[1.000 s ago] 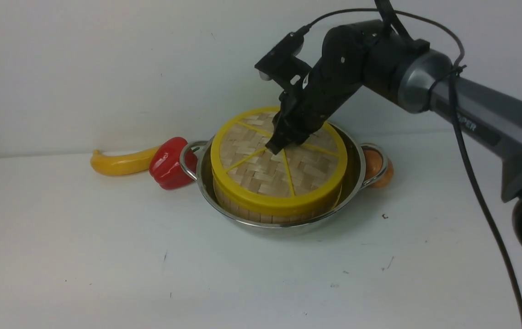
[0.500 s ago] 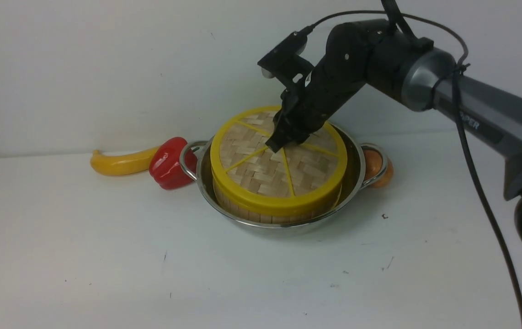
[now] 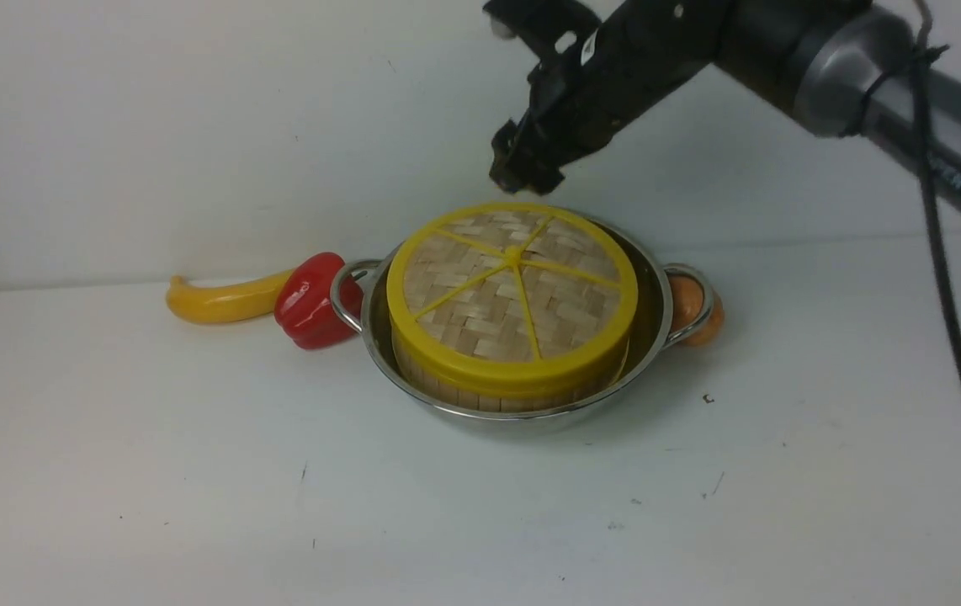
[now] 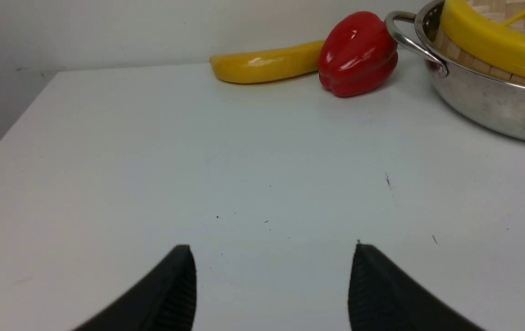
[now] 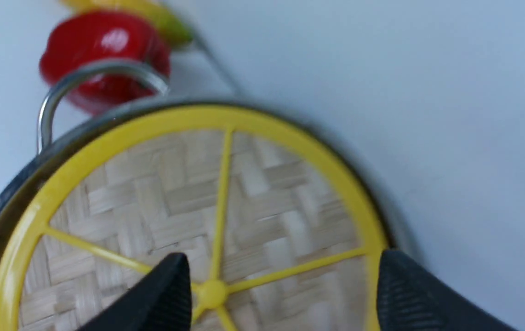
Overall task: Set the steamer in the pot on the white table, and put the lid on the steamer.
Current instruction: 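Place the bamboo steamer lid onto the steamer basket in the pot with the right gripper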
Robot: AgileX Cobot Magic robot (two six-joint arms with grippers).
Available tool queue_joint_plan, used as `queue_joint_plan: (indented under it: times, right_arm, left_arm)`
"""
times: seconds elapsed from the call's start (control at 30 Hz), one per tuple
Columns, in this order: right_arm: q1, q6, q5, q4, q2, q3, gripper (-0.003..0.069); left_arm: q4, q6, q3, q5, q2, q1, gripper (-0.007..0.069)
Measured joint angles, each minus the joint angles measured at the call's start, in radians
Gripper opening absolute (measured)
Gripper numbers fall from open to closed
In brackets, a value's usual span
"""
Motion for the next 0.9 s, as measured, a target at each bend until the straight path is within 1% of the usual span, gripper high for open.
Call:
queue_joint_plan:
  times: [0.13, 0.17, 0.27, 0.4, 0.53, 0.57, 0.63, 0.77, 0.9]
  right_arm:
    - [-0.008, 0.058, 0.032, -0.079, -0.062, -0.032, 0.0522]
    - [-0.012, 0.095, 0.043, -0.12, -0.102, -0.04, 0.051]
    - [-0.013, 0.174, 0.046, -0.164, -0.154, -0.045, 0.048]
    - [-0.013, 0.324, 0.044, -0.173, -0.233, -0.047, 0.0416]
    - [-0.013, 0.43, 0.038, -0.142, -0.289, -0.047, 0.0353]
    - [-0.013, 0.436, 0.037, -0.138, -0.292, -0.047, 0.035]
    - [-0.013, 0.475, 0.028, -0.12, -0.308, -0.048, 0.0312]
    - [-0.013, 0.49, -0.019, -0.117, -0.309, -0.048, 0.0262]
    - [-0.013, 0.494, -0.03, -0.104, -0.309, -0.048, 0.0237]
  left_arm:
    - [0.0, 0.0, 0.0, 0.0, 0.0, 0.0, 0.0416]
    - [0.0, 0.0, 0.0, 0.0, 0.0, 0.0, 0.0416]
    - [0.0, 0.0, 0.0, 0.0, 0.0, 0.0, 0.0416]
    - [0.0, 0.0, 0.0, 0.0, 0.0, 0.0, 0.0416]
    - [0.0, 0.0, 0.0, 0.0, 0.0, 0.0, 0.0416]
    - [0.0, 0.0, 0.0, 0.0, 0.0, 0.0, 0.0416]
    - [0.0, 0.0, 0.0, 0.0, 0.0, 0.0, 0.0416]
    - [0.0, 0.0, 0.0, 0.0, 0.0, 0.0, 0.0416]
    - [0.0, 0.0, 0.0, 0.0, 0.0, 0.0, 0.0416]
